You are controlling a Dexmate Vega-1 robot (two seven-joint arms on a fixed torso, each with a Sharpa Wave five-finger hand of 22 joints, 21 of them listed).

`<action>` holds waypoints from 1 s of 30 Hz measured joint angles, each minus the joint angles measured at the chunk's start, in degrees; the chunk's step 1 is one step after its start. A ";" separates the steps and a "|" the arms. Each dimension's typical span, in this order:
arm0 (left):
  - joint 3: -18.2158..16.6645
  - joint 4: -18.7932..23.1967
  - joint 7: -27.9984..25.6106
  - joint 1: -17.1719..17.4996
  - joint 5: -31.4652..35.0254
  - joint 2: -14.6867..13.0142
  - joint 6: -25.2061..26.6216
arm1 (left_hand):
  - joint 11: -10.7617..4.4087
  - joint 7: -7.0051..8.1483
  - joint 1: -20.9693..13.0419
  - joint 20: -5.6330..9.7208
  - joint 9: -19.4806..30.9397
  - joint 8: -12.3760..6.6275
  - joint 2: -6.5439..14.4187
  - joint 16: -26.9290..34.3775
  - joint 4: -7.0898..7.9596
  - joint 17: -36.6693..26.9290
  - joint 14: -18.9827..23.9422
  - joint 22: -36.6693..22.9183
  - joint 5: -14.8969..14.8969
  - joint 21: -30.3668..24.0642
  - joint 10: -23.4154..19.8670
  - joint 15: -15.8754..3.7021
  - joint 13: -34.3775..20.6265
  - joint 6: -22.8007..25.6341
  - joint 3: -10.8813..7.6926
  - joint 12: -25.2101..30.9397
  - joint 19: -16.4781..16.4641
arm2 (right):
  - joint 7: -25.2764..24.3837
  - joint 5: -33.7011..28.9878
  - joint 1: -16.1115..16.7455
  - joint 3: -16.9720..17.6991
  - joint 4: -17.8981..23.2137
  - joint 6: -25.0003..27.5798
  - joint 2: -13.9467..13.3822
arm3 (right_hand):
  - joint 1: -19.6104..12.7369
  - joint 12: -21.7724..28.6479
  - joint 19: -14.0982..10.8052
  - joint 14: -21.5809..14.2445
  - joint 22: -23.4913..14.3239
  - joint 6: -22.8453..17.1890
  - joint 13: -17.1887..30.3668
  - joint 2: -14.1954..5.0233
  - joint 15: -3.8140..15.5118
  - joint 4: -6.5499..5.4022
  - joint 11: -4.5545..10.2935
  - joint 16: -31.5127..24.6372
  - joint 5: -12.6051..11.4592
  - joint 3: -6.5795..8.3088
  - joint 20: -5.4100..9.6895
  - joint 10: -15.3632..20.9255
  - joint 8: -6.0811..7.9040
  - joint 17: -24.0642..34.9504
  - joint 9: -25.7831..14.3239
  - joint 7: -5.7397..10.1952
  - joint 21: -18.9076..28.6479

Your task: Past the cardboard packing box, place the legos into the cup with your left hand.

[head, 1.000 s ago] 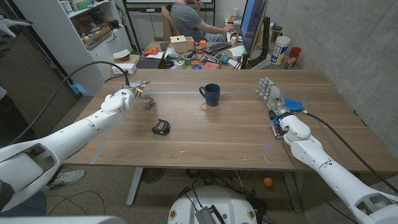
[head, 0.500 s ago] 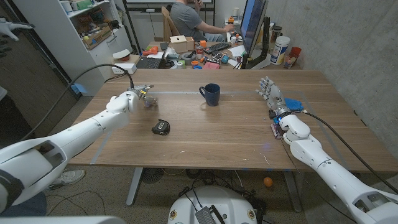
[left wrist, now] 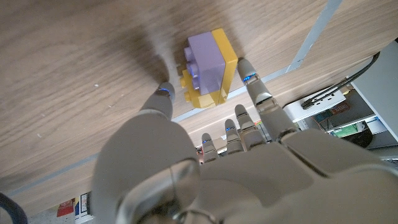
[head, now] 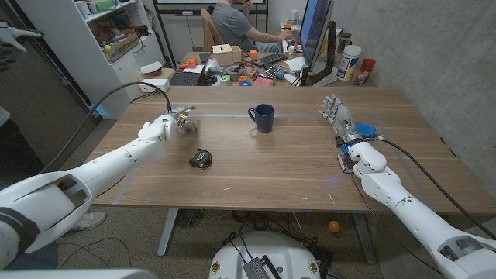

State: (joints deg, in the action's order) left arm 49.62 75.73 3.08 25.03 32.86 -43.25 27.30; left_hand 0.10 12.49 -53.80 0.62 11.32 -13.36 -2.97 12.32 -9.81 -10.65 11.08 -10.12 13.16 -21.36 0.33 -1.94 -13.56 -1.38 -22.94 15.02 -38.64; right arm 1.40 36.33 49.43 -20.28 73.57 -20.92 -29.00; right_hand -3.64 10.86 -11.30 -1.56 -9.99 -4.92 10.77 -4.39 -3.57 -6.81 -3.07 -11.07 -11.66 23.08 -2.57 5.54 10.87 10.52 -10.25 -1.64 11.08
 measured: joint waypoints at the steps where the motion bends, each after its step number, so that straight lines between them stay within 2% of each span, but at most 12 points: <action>1: 0.12 -0.04 -0.18 -0.05 0.00 0.08 0.06 | -0.39 -0.07 -1.37 0.75 0.00 0.00 0.28 0.34 -0.07 0.00 0.88 0.00 -0.26 -0.26 -0.38 -0.14 0.00 0.49 0.20 0.00 -0.89 | 0.10 0.01 -0.12 0.00 -0.19 -0.07 0.05 | 0.00 0.00 0.00 0.00 0.00 0.00 0.00 0.00 0.00 0.00 0.00 0.00 0.00 0.00 0.00 0.00 0.00 0.00 0.00 0.00 0.00; 5: 0.23 -0.15 -0.97 -0.06 0.06 0.29 0.80 | -1.37 -0.19 -8.04 3.63 0.00 -0.92 1.55 1.98 0.02 -0.53 6.18 0.01 -1.84 -1.60 -5.05 -0.37 -0.34 4.68 0.79 1.39 -5.93 | 0.20 0.06 -0.38 0.00 -0.60 -0.17 0.17 | 0.00 0.00 0.00 -0.21 0.00 0.00 0.00 0.00 -0.21 0.00 0.00 0.00 0.00 0.00 0.00 0.00 0.00 0.00 0.00 0.00 0.00; 9: 0.28 -0.20 -2.86 0.28 0.33 0.95 2.20 | -2.13 -1.54 -14.33 4.94 0.00 -3.21 2.61 4.07 -0.26 -1.38 11.94 -0.74 -2.68 -3.93 -10.79 -0.53 -1.26 12.89 1.96 3.50 -10.24 | 0.36 0.09 -0.65 0.01 -0.97 -0.36 0.29 | 0.00 0.00 -0.02 -0.43 0.00 -0.32 0.00 0.00 0.00 0.00 0.00 0.00 0.00 0.00 -0.01 0.00 0.00 0.00 0.00 0.33 0.00; 13: 0.32 -0.21 -4.21 0.60 0.57 1.52 3.23 | -3.35 -6.38 -20.09 3.83 0.00 -7.02 2.93 6.92 0.07 -2.40 19.21 -1.32 -3.08 -7.37 -18.91 -0.78 -2.71 26.25 3.22 6.66 -11.89 | 0.37 0.10 -0.78 0.01 -1.16 -0.45 0.37 | 0.22 0.00 -0.32 -0.52 0.00 -0.32 0.00 -0.22 0.09 -0.17 -0.21 0.00 0.00 -0.17 -0.31 0.22 0.00 0.00 0.00 0.32 0.00; 15: 0.33 -0.26 -5.60 0.85 0.74 1.92 4.21 | -4.11 -7.99 -22.06 3.15 0.00 -7.94 3.22 8.31 0.27 -2.55 23.80 -1.56 -3.09 -9.28 -23.05 -1.10 -3.45 30.54 3.70 8.27 -12.57 | 0.37 0.10 -0.88 0.02 -1.31 -0.55 0.42 | 0.23 0.03 -0.32 -0.71 0.00 -0.32 0.00 -0.22 -0.09 -0.23 -0.31 -0.10 0.00 -0.23 -0.31 0.31 0.00 0.00 0.00 0.32 0.00; 18: 0.33 -0.28 -7.22 0.90 0.86 1.99 5.10 | -4.82 -10.52 -24.31 2.94 0.00 -8.76 3.39 10.22 0.48 -2.77 32.05 -1.87 -3.18 -12.55 -29.28 -1.89 -4.83 36.88 4.59 10.48 -12.76 | 0.37 0.10 -0.99 0.02 -1.44 -0.56 0.46 | 0.54 0.45 -0.31 -0.71 0.00 -0.61 0.00 0.07 -0.10 -0.23 -0.31 -0.39 0.00 -0.23 -0.31 0.31 0.00 0.00 0.00 0.62 0.00; 20: 0.32 -0.41 -8.46 1.44 0.91 2.61 5.58 | -4.84 -11.87 -24.91 2.85 0.00 -9.55 3.08 12.67 0.49 -4.51 37.37 -2.33 -3.19 -15.11 -33.95 -3.26 -5.90 41.81 5.89 11.97 -12.84 | 0.34 0.01 -1.07 0.02 -1.51 -0.64 0.48 | 1.08 0.45 -0.31 -0.71 0.00 -0.62 0.02 -0.47 -0.10 -0.23 -0.31 -0.39 0.00 -0.23 -0.31 0.31 0.00 0.00 0.00 0.63 0.00; 21: 0.19 -0.43 -9.84 1.68 0.93 2.84 6.04 | -4.72 -12.41 -26.18 2.89 0.04 -9.97 3.04 15.26 0.40 -6.28 40.72 -2.45 -3.15 -16.31 -36.50 -4.40 -6.60 44.58 6.72 12.80 -12.81 | 0.32 -0.02 -1.12 0.02 -1.56 -0.66 0.48 | 1.06 0.45 -0.31 -0.71 0.00 -0.62 0.04 -0.45 -0.10 -0.23 -0.31 -0.39 0.00 -0.23 -0.31 0.31 0.00 0.00 0.00 0.63 0.00; 23: -0.19 -0.44 -11.61 2.15 0.92 3.10 6.41 | -4.54 -13.07 -27.87 2.88 0.27 -10.38 2.73 17.76 0.34 -9.24 42.90 -2.46 -3.12 -18.68 -40.14 -5.94 -7.86 48.74 8.11 14.14 -12.80 | 0.29 -0.09 -1.21 0.02 -1.59 -0.66 0.49 | 1.06 0.45 -0.31 -0.93 0.00 -0.62 0.05 -0.45 0.11 -0.23 -0.31 -0.39 0.00 -0.23 -0.31 0.31 0.00 0.00 0.00 0.63 0.00; 26: -0.56 -0.44 -13.39 2.49 0.74 3.28 6.70 | -3.96 -13.91 -28.33 2.87 0.29 -10.60 2.27 19.40 0.73 -12.60 44.47 -2.97 -3.12 -22.15 -43.18 -6.24 -9.52 53.27 9.08 15.61 -12.80 | 0.28 -0.14 -1.25 0.01 -1.62 -0.67 0.49 | 1.06 0.45 -0.31 -1.02 0.00 -0.62 0.04 -0.45 0.20 -0.23 -0.31 -0.39 0.00 -0.23 -0.31 0.31 0.00 0.00 0.00 0.63 0.00; 30: -1.57 -0.22 -16.95 3.57 0.05 3.58 7.13 | -3.90 -14.12 -28.40 2.87 0.29 -10.60 2.21 19.53 0.87 -14.09 44.70 -3.24 -3.12 -23.53 -43.80 -6.30 -10.23 54.86 9.22 15.76 -12.79 | 0.19 -0.28 -1.28 -0.02 -1.65 -0.69 0.49 | 1.06 0.45 -0.31 -1.01 0.00 -0.71 0.04 -0.45 0.20 -0.48 -0.31 -0.39 0.00 -0.48 -0.31 0.31 0.00 0.00 0.00 1.14 0.00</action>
State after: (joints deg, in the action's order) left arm 48.05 75.51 -13.87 28.61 32.91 -39.67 34.44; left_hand -3.79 -1.63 -82.20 3.49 11.61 -23.95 -0.76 31.85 -8.94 -24.74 55.78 -13.37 10.04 -44.89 -43.47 -8.23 -23.80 53.49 -13.71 30.78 -51.44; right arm 1.59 36.06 48.15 -20.30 71.91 -21.61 -28.51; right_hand -2.58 11.31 -11.61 -2.58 -9.99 -5.63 10.81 -4.84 -3.37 -7.29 -3.38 -11.47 -11.66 22.60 -2.87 5.85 10.87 10.52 -10.25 -0.50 11.08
